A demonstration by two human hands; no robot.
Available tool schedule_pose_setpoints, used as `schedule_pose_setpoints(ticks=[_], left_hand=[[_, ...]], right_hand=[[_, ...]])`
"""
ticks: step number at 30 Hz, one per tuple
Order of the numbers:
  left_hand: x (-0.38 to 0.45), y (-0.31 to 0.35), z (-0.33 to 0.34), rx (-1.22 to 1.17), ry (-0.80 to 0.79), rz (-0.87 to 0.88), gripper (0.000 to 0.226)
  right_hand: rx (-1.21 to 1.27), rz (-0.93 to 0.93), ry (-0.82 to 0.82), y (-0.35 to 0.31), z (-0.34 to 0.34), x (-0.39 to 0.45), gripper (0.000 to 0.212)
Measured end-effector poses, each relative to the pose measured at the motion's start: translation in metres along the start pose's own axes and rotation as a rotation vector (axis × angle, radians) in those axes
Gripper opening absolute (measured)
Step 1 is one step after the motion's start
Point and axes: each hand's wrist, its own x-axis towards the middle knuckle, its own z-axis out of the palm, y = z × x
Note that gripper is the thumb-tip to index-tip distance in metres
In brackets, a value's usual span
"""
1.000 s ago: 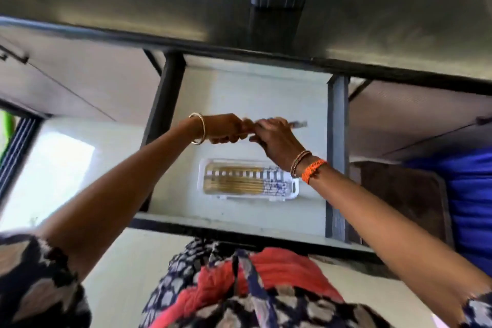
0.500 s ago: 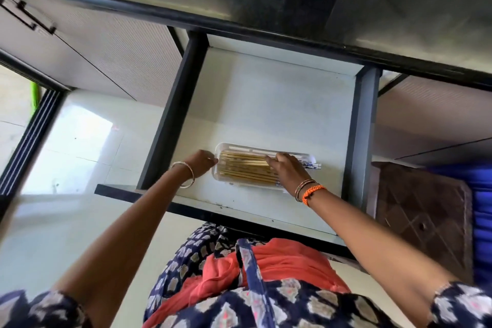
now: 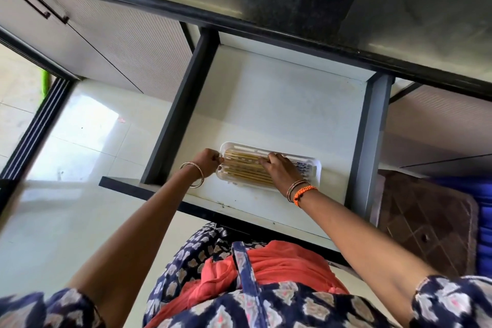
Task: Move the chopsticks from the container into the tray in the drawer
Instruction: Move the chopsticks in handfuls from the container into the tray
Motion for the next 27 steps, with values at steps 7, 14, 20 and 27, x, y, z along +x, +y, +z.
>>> schedule_pose_setpoints(ticks=[7, 14, 20, 27], left_hand=[[0.001, -0.002, 0.0, -0.025, -0.005, 0.018, 0.017], [0.001, -0.002, 0.0, -0.003, -0.003, 0.036, 0.016], [0.001, -0.003, 0.0, -0.019, 0.001, 0.032, 0.016], [-0.001, 0.015, -0.014, 0.002, 0.033, 0.041, 0.024]], right_hand=[[-0.073, -0.126, 0.031, 0.014, 0.0, -0.007, 0.053], [-0.075, -0.074, 0.081, 0.011, 0.002, -0.003, 0.04], [-0.076, -0.071, 0.072, 0.01, 0.002, 0.0, 0.04], [-0.024, -0.182, 0.198, -0.001, -0.023, -0.002, 0.031]])
